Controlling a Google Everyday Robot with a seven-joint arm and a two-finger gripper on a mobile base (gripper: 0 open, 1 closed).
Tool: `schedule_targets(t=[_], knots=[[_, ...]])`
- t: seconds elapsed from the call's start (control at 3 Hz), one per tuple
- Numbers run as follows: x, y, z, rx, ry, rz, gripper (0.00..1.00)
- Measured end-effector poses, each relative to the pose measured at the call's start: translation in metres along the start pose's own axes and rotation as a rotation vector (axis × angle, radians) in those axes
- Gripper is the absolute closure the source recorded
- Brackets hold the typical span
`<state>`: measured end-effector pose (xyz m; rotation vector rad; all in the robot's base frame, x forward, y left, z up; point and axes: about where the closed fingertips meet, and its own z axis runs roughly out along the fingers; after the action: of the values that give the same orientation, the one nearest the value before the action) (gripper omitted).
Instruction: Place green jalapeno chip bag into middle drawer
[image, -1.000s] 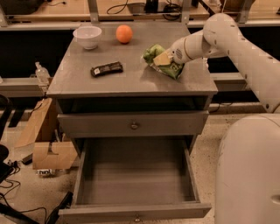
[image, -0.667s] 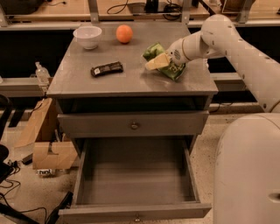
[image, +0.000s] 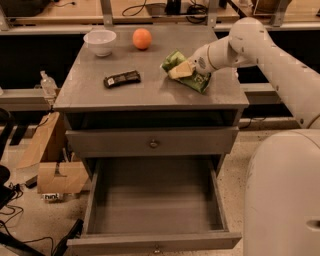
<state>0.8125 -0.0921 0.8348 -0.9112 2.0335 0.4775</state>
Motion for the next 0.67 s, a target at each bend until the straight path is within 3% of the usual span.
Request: schedule_targets(t=[0.33,0.67], knots=[[0.001,0.002,0.003,-0.005,0.002,0.000,0.66],[-0.026,0.031,0.001,-0.030,0.017,-0.069,0.97]])
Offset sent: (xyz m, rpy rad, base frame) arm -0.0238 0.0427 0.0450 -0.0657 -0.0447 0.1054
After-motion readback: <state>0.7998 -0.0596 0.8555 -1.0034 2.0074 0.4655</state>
